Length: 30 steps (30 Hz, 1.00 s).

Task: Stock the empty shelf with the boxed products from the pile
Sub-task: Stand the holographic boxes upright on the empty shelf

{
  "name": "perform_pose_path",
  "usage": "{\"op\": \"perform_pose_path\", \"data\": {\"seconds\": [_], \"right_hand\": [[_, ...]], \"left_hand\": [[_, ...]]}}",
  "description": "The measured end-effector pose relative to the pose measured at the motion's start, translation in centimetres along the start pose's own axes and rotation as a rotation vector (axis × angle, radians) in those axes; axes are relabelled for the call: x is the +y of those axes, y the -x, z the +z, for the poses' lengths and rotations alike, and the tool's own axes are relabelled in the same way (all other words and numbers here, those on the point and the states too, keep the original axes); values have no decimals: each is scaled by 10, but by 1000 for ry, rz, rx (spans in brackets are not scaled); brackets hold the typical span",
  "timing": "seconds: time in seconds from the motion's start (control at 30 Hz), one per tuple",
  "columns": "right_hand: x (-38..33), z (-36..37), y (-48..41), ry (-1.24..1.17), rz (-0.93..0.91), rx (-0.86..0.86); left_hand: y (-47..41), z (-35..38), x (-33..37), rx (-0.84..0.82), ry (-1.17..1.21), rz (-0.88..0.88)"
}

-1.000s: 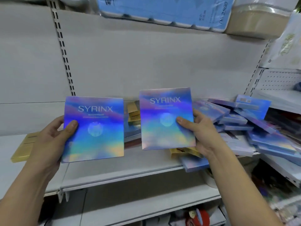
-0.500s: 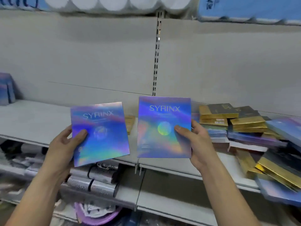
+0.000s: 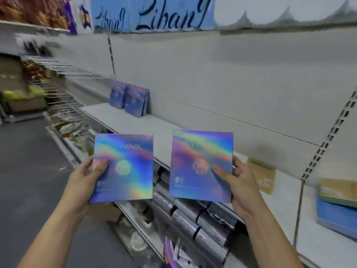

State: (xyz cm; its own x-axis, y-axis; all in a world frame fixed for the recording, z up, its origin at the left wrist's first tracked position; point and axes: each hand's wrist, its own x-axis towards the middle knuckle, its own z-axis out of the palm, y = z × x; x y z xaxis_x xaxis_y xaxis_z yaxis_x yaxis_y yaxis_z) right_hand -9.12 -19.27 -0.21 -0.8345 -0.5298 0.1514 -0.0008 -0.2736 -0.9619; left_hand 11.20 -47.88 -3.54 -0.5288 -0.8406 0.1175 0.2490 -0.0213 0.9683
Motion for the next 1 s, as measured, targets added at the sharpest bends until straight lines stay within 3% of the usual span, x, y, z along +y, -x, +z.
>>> {"op": "perform_pose_path", "data": {"seconds": [0.23, 0.43, 0.73, 1.0], "right_hand": [[64, 154, -104, -5, 48, -34], [88, 259, -185, -41, 74, 8], [114, 339, -303, -57, 18, 74], [159, 370, -412, -66, 8, 180]], "left_hand": [[-126, -110, -4, 108, 18, -13], [-241, -167, 16, 57, 16, -18], [-391, -202, 4, -5, 6, -39], [-554, -179, -17, -169, 1, -25]]}}
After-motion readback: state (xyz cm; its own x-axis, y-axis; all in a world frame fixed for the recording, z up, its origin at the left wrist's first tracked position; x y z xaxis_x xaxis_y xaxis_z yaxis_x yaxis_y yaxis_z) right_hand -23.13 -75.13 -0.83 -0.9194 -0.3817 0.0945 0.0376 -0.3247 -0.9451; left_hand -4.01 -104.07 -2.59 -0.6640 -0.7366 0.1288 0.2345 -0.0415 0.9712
